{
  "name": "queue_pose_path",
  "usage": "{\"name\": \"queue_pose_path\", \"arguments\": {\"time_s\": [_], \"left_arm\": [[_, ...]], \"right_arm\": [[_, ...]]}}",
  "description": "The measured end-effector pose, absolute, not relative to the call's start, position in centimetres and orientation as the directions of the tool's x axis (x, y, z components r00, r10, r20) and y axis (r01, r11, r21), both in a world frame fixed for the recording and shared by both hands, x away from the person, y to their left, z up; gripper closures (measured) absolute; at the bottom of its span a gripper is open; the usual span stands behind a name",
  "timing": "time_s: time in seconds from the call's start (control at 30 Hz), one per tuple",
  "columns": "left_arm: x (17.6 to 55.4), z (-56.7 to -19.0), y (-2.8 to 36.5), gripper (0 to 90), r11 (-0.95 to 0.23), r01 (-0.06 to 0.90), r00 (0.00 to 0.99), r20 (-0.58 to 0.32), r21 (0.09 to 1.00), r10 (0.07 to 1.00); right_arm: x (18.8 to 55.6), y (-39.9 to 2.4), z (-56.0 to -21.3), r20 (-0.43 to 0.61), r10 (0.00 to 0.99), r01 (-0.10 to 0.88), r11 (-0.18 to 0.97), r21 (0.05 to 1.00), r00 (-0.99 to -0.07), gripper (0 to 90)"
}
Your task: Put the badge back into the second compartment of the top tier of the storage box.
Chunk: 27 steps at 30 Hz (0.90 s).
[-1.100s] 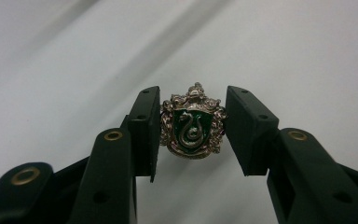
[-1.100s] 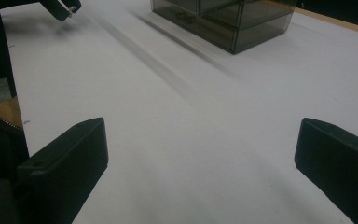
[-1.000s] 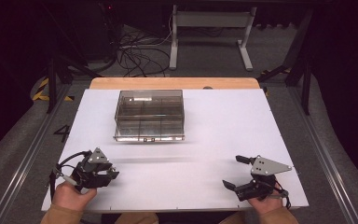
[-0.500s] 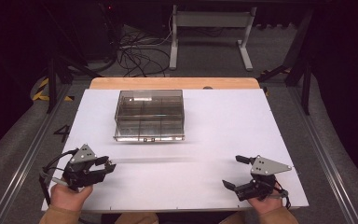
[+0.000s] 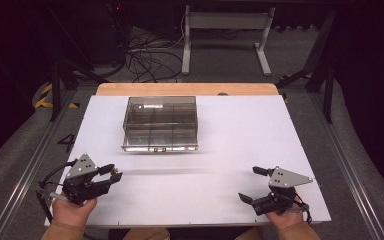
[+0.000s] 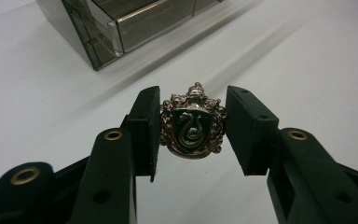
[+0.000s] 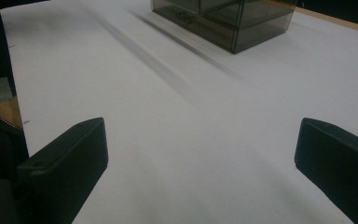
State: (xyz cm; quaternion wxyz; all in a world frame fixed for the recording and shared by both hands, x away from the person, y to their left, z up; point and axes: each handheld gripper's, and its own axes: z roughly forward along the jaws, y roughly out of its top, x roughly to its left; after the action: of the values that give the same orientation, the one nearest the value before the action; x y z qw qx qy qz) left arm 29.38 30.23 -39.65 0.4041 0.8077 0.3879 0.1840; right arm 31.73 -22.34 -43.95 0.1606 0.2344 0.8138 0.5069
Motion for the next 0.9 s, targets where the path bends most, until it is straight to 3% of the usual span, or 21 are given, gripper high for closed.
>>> {"name": "queue_pose_path", "arguments": {"time_s": [0.9], "left_arm": [[30.6,-36.9,29.2,57.4,-0.345,0.443,0.663,-0.043,0.828,0.747]], "right_arm": [[31.7,-22.2,-44.0,-0.026,0.546,0.219,0.379,0.899,-0.837,3.0]]}}
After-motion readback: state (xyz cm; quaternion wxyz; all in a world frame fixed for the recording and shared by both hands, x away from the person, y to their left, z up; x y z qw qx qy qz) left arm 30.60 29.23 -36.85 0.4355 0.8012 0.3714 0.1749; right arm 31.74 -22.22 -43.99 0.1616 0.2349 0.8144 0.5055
